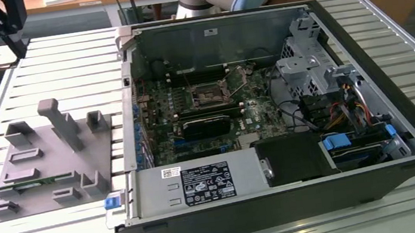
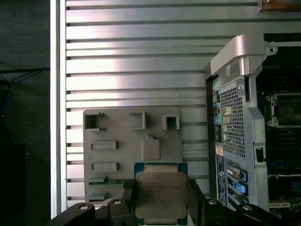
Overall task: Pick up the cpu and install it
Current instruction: 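Pick up the cpu and move it towards the insertion slot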
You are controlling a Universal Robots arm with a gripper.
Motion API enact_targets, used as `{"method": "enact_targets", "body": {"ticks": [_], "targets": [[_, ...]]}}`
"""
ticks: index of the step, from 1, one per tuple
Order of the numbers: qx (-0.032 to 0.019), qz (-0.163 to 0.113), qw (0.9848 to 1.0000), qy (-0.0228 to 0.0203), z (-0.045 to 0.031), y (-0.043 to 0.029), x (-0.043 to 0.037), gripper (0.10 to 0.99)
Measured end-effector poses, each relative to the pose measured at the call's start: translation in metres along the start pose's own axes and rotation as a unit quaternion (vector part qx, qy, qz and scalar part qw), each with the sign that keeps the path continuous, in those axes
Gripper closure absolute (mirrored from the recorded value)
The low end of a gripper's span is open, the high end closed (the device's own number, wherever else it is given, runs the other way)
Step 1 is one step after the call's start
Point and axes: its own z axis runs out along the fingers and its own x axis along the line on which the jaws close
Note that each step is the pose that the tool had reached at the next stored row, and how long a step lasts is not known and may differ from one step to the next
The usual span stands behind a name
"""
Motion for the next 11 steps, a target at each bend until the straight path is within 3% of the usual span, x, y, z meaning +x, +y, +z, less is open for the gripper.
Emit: {"method": "enact_targets", "body": {"ticks": [11], "targets": [[0.0000,0.000,1.0000,0.0000,0.0002,0.0008,-0.0173,0.553]]}}
